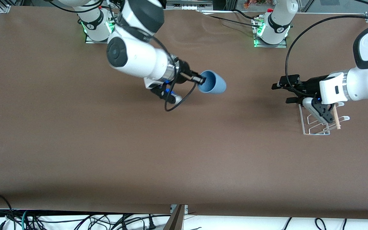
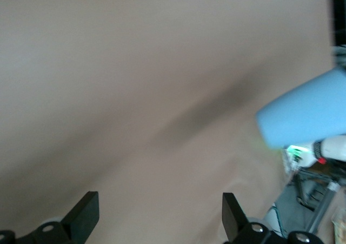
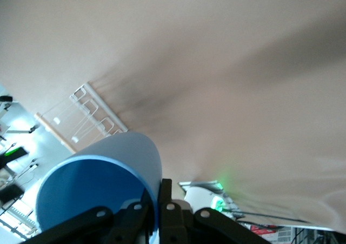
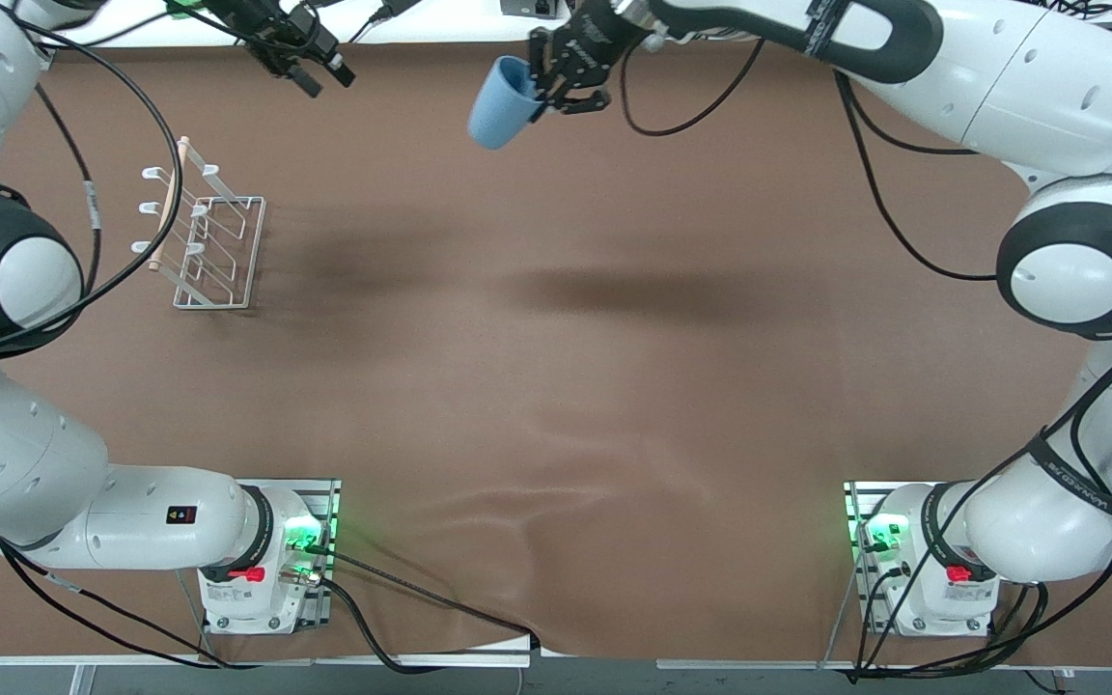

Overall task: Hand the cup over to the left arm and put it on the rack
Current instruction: 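Lift the blue cup with the right gripper while the left gripper approaches, then grasp the cup rim with the left gripper beside the right gripper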

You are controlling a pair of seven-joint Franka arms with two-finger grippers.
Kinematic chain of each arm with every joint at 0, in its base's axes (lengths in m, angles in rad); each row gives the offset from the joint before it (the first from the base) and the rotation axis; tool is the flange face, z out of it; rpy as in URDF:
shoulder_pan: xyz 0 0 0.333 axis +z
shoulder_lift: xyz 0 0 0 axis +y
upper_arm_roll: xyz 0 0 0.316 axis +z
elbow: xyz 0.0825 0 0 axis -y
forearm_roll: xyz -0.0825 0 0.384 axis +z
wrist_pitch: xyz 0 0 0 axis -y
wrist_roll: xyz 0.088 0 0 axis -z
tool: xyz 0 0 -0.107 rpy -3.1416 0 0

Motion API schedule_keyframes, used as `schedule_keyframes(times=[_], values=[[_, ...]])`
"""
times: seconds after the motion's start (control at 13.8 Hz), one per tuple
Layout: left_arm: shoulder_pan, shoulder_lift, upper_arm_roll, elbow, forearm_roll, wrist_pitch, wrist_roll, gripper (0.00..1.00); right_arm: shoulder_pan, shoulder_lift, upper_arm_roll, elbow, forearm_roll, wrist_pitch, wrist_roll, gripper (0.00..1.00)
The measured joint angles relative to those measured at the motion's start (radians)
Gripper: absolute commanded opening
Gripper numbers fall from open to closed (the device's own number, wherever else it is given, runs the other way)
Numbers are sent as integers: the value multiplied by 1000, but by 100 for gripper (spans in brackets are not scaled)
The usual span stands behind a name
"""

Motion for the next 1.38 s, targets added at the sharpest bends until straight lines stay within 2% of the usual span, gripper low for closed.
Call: schedule_keyframes(times=[0.14,0.51,0.65,0.94,1.23,1.3,1.38], values=[[0,20,-1,0,-102,1,181,100,33,1,2,12,0,25,29,0],[-4,19,-8,-7,-217,-76,586,100,42,2,2,46,1,34,60,0],[-7,5,-36,-29,-262,-85,652,100,45,3,2,46,2,34,64,0],[-16,-40,-133,-64,-267,-50,664,100,53,3,2,46,2,34,71,0],[-19,-118,-203,-189,-267,108,700,100,57,4,6,46,2,35,79,0],[-19,-131,-212,-212,-267,131,715,94,59,3,7,46,3,40,79,0],[-19,-139,-215,-228,-267,141,731,80,60,4,8,46,3,43,80,0]])
